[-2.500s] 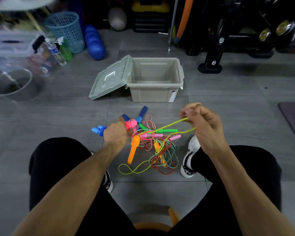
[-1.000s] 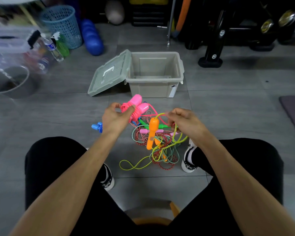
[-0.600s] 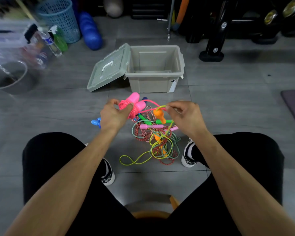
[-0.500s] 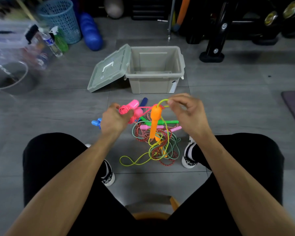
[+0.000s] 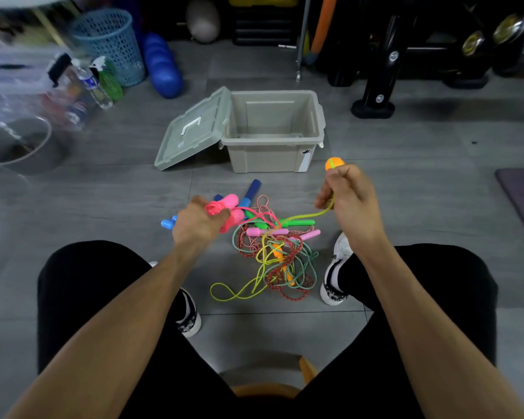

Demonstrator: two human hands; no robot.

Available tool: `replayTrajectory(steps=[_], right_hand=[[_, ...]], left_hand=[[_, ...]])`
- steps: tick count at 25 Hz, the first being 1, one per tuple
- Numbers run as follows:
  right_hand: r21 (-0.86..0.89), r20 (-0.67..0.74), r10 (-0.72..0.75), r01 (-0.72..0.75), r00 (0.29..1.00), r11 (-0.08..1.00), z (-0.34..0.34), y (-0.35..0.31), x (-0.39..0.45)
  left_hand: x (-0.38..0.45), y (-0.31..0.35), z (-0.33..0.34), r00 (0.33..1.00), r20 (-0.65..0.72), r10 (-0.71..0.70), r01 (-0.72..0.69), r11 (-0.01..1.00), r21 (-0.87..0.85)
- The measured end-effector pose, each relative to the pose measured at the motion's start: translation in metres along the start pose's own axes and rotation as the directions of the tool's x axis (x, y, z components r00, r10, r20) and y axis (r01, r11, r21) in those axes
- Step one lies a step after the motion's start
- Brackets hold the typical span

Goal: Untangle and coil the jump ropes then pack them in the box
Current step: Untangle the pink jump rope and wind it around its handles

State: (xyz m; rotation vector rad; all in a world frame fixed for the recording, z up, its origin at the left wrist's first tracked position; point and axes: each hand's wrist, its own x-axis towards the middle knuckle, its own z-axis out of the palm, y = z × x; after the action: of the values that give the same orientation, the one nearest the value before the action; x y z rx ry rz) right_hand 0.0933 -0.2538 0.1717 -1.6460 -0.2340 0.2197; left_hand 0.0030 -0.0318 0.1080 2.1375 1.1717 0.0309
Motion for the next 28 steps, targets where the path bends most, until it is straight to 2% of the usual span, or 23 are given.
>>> replayTrajectory(steps=[2,4,7,8,10,12,16,18,21,22,24,27,28], right_hand=[[-0.086,0.041,0.037,-0.034,0.998,0.996,0.002,0.01,0.008],[-0.228,0.156,0.145,-0.107,0.977,0.968,0.006,0.024,0.016],[-0.57,0.227,0.411,-0.221,0.883,0.791,0.012,0.043,0.022],[-0.618,0.237,0.456,-0.229,0.858,0.752,0.014,0.048,0.021],[-0.595,0.311,0.464,-0.211,0.829,0.775,0.018,0.051,0.015],[-0.531,0.441,0.36,-0.084,0.822,0.843,0.027,0.05,0.008],[-0.41,0.629,0.216,0.083,0.747,0.908,0.051,0.055,-0.003],[-0.372,0.648,0.19,0.09,0.737,0.924,0.061,0.053,-0.006],[-0.357,0.645,0.268,-0.028,0.716,0.934,0.067,0.054,-0.004],[-0.389,0.651,0.283,-0.011,0.704,0.921,0.067,0.052,-0.002],[-0.419,0.623,0.284,0.005,0.729,0.908,0.066,0.044,0.0],[-0.25,0.475,0.212,-0.1,0.854,0.963,0.057,0.027,0.005],[-0.257,0.449,0.21,-0.099,0.869,0.961,0.051,0.025,0.008]], left_hand=[[0.002,0.006,-0.001,0.998,0.048,0.03,-0.02,0.979,-0.201],[-0.004,0.017,-0.007,0.99,0.135,0.05,0.002,0.934,-0.358],[-0.022,0.034,-0.028,0.934,0.323,0.153,0.068,0.813,-0.579],[-0.026,0.036,-0.036,0.906,0.367,0.211,0.082,0.764,-0.639],[-0.032,0.038,-0.047,0.861,0.425,0.279,0.124,0.695,-0.708],[-0.035,0.037,-0.054,0.829,0.473,0.298,0.192,0.642,-0.742],[-0.035,0.035,-0.063,0.78,0.522,0.344,0.297,0.53,-0.794],[-0.034,0.032,-0.068,0.781,0.512,0.357,0.311,0.49,-0.815],[-0.031,0.026,-0.072,0.789,0.497,0.36,0.301,0.479,-0.825],[-0.029,0.024,-0.072,0.797,0.491,0.351,0.299,0.477,-0.827],[-0.024,0.02,-0.072,0.829,0.466,0.31,0.283,0.487,-0.827],[-0.015,0.014,-0.073,0.903,0.391,0.18,0.221,0.586,-0.78],[-0.013,0.012,-0.072,0.92,0.364,0.143,0.215,0.592,-0.777]])
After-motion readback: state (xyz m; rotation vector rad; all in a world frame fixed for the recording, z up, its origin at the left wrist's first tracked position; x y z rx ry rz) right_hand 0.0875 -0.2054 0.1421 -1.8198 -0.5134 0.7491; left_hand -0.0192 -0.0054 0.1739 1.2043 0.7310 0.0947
